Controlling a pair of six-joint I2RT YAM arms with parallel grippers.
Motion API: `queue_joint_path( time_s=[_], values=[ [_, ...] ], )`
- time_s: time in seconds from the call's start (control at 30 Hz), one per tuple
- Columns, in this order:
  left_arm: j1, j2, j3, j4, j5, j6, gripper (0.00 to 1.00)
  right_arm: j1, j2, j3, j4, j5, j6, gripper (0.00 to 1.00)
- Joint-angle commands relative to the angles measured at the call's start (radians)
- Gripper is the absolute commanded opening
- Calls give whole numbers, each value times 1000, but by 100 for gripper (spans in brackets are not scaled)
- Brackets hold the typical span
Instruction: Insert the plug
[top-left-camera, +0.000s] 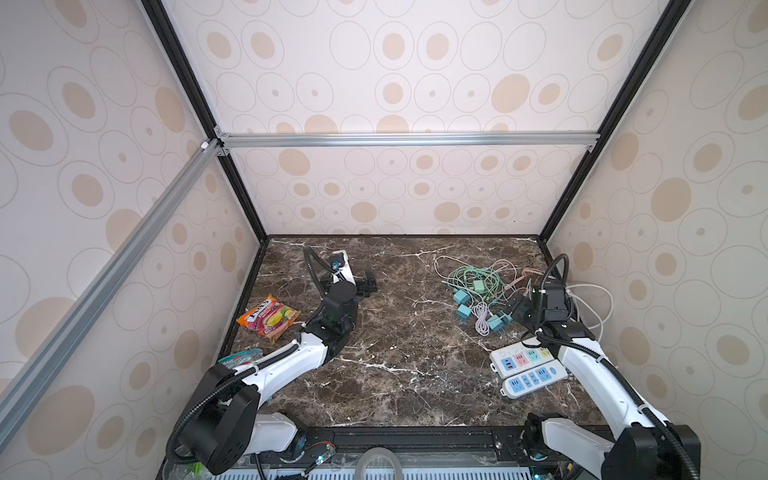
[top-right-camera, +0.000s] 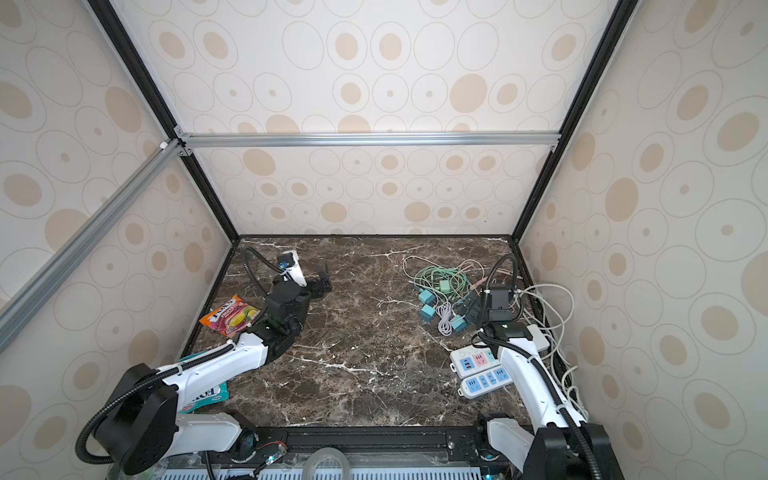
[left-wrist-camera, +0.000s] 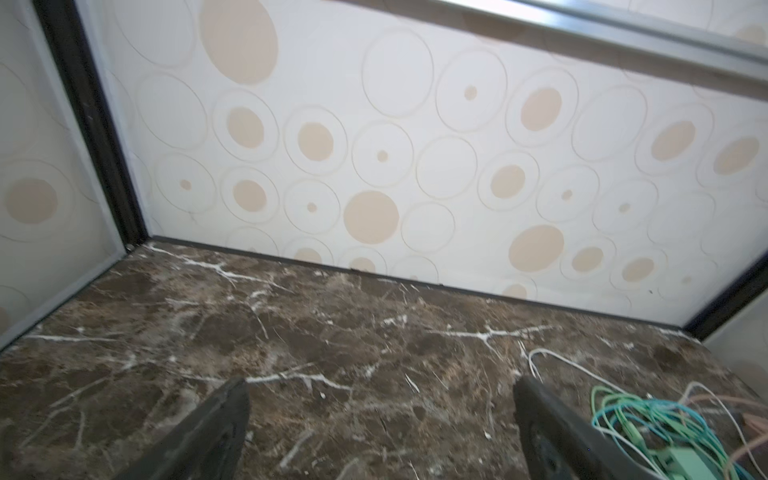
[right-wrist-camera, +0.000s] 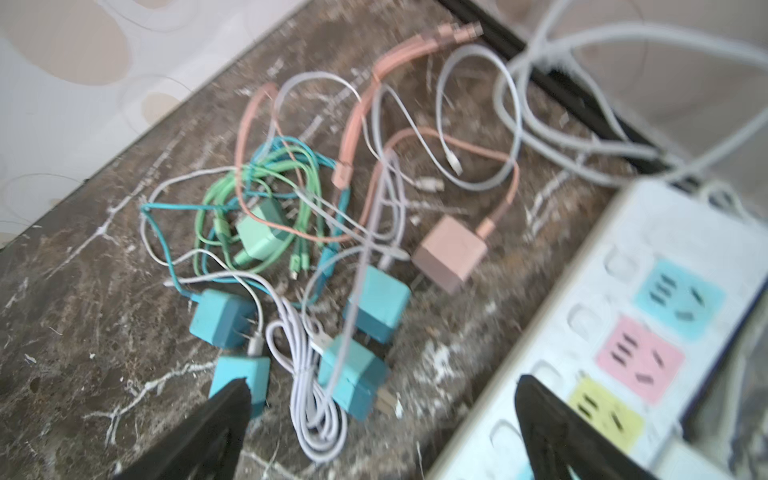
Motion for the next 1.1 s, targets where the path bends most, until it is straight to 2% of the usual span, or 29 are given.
queue_joint_path(
  time_s=[0.0,0.2,0.3,0.5,0.6,0.73,1.07],
  values=[
    [-6,24,16,-113,61,-153,98,-66,-28,38,-284,-71,147,100],
    [-4,26,-11,-139,110,-145,98,-142,-1,107,-554,-56,239,100],
    [-5,24,-21,-141,137,-123,98,-145,10,114,-600,-65,259,100],
    [-5,42,-38,-134,129,-110,98,-147,68,90,-509,-127,278,96],
    [-5,53,-42,-139,120,-98,98,-147,148,101,-448,-231,285,86],
    [-3,59,-50,-141,104,-83,98,-146,260,126,-432,-245,328,73],
    [-4,62,-59,-148,107,-31,98,-147,398,129,-416,-184,432,76]
  ],
)
